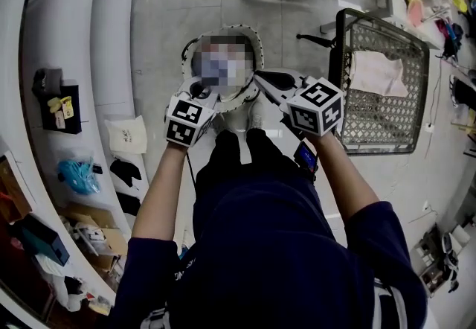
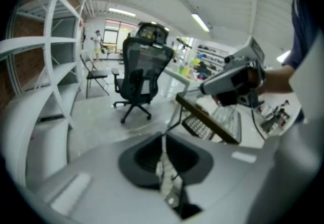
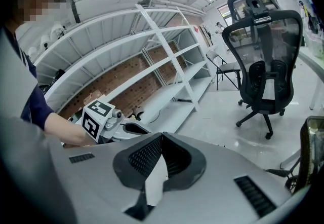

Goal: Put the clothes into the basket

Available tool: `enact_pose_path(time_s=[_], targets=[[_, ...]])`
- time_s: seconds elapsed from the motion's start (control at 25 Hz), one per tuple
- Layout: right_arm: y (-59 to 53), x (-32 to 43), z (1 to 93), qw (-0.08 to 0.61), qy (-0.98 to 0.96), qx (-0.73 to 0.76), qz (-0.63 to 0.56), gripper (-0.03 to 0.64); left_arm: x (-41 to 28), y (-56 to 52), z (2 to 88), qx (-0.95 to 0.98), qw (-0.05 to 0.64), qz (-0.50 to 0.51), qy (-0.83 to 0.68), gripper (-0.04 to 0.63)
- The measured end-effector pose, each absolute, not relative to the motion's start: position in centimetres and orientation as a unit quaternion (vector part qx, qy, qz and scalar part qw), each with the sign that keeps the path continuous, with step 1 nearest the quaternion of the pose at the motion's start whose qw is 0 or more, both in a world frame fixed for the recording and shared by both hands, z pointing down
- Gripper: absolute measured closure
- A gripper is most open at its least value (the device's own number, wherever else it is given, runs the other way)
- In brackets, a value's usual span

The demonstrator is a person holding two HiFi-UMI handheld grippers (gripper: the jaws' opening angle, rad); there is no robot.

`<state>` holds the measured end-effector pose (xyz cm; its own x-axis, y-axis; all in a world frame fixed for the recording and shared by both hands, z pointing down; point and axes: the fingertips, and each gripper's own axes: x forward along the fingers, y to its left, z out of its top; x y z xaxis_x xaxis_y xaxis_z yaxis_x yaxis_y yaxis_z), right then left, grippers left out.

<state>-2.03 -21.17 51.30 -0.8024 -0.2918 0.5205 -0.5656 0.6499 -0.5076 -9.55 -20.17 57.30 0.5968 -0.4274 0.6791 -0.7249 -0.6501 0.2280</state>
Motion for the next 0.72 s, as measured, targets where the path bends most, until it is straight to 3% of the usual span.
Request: enact_pose_path(time_s=[0.08,0.72], targets=[[-20.9,-2.0,50.7,0.195,-0.889,0.242,0.336,0.609,-9.5,-20.0,55.9,0.862,0.246,0.284,-0.341,0.591],[-20.2,-3.0,40.5,0.121,-0.929,0.229,0.265,0.61,-10.2,-17.9,43.5,0.885,0.192,0.186,-0.381,0.591]])
